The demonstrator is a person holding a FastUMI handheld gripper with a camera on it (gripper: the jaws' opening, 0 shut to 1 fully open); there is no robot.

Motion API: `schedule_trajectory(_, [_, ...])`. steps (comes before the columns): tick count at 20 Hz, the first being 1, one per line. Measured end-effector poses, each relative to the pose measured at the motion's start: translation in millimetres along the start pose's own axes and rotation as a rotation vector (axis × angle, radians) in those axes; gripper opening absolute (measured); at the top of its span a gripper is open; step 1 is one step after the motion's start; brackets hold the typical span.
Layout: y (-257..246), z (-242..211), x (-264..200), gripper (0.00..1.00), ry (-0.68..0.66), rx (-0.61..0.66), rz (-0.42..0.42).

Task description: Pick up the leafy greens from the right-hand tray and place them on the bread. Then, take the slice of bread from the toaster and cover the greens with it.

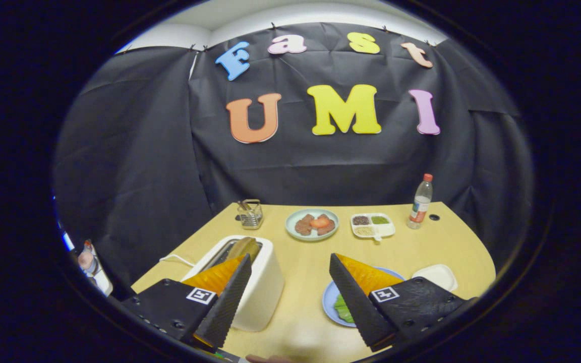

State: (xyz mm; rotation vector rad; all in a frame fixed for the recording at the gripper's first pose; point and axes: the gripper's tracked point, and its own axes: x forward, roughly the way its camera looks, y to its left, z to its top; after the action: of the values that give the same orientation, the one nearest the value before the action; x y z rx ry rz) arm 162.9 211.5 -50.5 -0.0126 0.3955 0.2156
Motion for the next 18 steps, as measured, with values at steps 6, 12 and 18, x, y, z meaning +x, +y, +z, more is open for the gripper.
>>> schedule_trajectory(6, [44.7, 8.0, 39.8, 0.96, 0.017, -0.015, 0.027])
schedule_trajectory(12, [57.5, -9.5, 85.9, 0.96, 0.088, -0.012, 0.019])
schedule_trajectory(18, [64.0, -34.7, 108.7, 0.84, 0.166, -0.018, 0.014])
